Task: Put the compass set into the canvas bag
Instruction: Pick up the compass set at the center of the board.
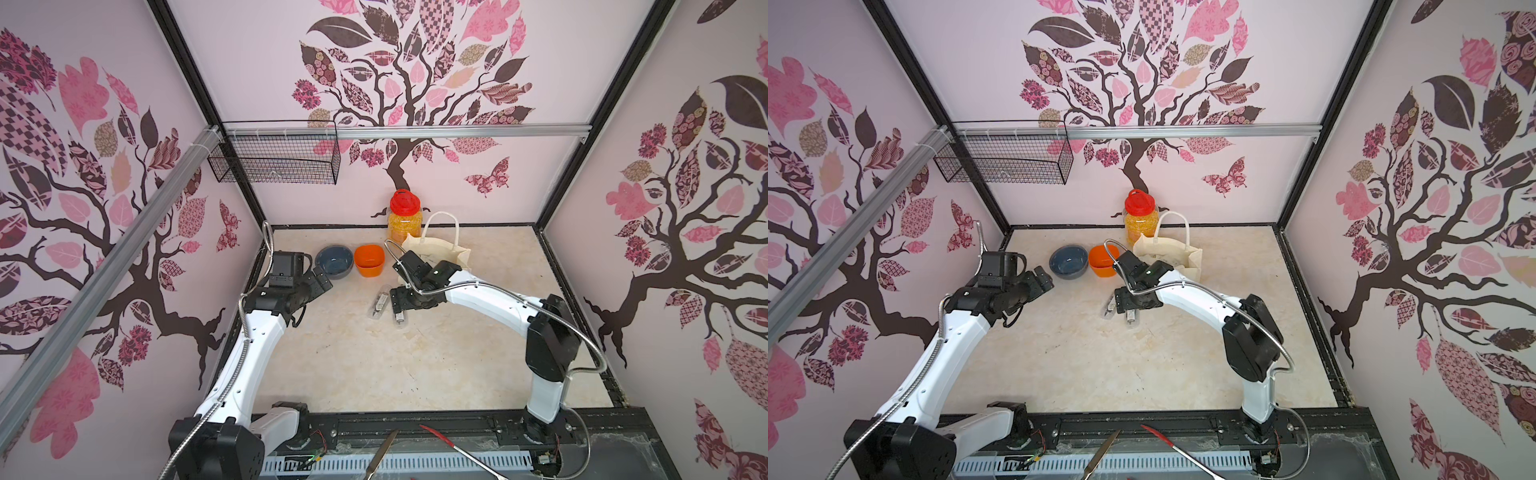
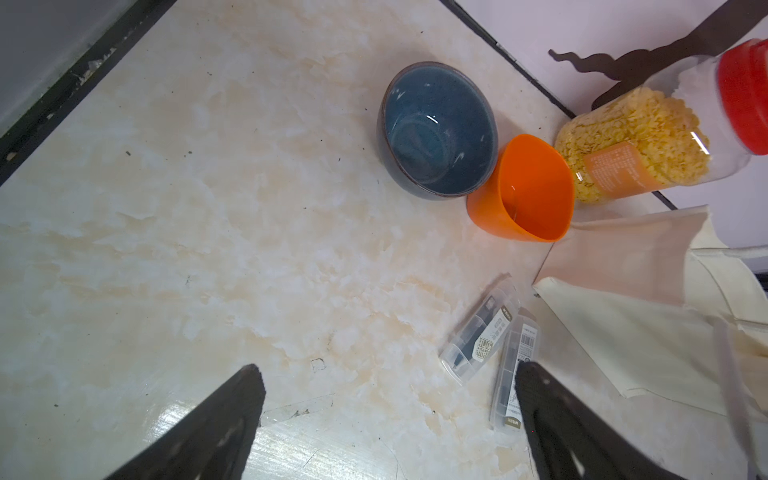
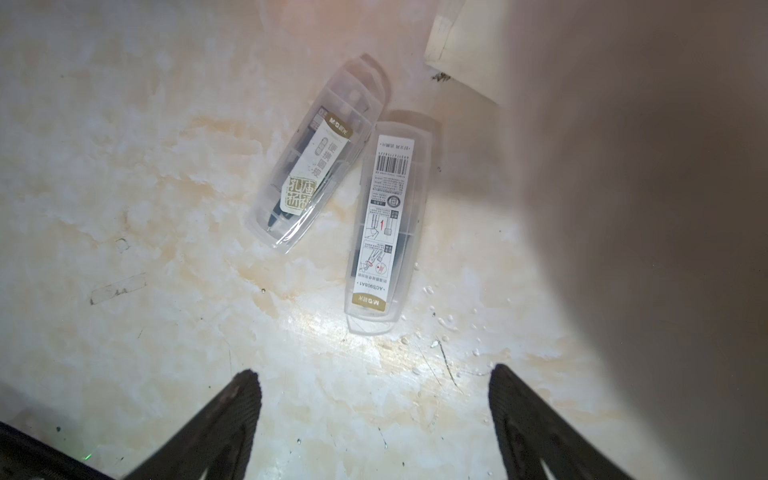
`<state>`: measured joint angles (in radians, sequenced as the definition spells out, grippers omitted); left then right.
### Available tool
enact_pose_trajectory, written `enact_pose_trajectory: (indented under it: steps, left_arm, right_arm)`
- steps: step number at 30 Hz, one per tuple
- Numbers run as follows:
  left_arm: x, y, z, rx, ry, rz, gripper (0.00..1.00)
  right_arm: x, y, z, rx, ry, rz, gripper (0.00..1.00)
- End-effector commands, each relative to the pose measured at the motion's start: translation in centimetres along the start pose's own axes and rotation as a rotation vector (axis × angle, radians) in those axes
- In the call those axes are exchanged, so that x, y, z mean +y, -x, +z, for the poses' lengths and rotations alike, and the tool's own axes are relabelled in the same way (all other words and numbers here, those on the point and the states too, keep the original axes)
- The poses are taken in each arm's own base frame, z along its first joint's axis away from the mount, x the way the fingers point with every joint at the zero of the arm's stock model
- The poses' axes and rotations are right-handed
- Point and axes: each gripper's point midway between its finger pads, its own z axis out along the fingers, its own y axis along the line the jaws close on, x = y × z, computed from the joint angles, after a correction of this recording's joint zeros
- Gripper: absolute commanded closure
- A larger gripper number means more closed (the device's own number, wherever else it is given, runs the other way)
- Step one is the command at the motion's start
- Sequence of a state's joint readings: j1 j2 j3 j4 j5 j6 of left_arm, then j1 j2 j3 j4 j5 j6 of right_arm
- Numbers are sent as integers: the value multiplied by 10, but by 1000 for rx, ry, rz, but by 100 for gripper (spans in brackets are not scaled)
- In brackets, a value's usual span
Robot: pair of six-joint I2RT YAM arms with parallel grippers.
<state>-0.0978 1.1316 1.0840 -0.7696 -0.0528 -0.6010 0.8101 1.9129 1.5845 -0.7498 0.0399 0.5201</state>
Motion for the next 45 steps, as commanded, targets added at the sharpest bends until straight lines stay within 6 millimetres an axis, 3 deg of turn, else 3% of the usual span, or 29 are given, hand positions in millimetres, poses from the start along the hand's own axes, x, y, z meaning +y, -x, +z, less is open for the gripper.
enact_pose_trajectory:
  steps: [1, 9, 17, 29, 34, 45]
  left_arm:
    - [-3, -1, 7, -9, -32, 48, 2]
    - [-23, -8, 15, 32, -139, 56, 2]
    - [-23, -16, 20, 69, -150, 36, 2]
    - [-30, -23, 25, 109, -186, 9, 2]
    - [-29, -26, 27, 120, -187, 4, 2]
    - [-27, -34, 33, 152, -184, -17, 2]
  right_arm:
    - [0, -15, 23, 104, -22, 0, 14]
    - [-1, -17, 67, 182, -85, -32, 16]
    - [-7, -11, 89, 227, -98, -10, 20]
    - [-21, -14, 113, 308, -110, 12, 30]
    - [-24, -14, 117, 315, -132, 12, 31]
    - [-25, -17, 122, 336, -148, 10, 47]
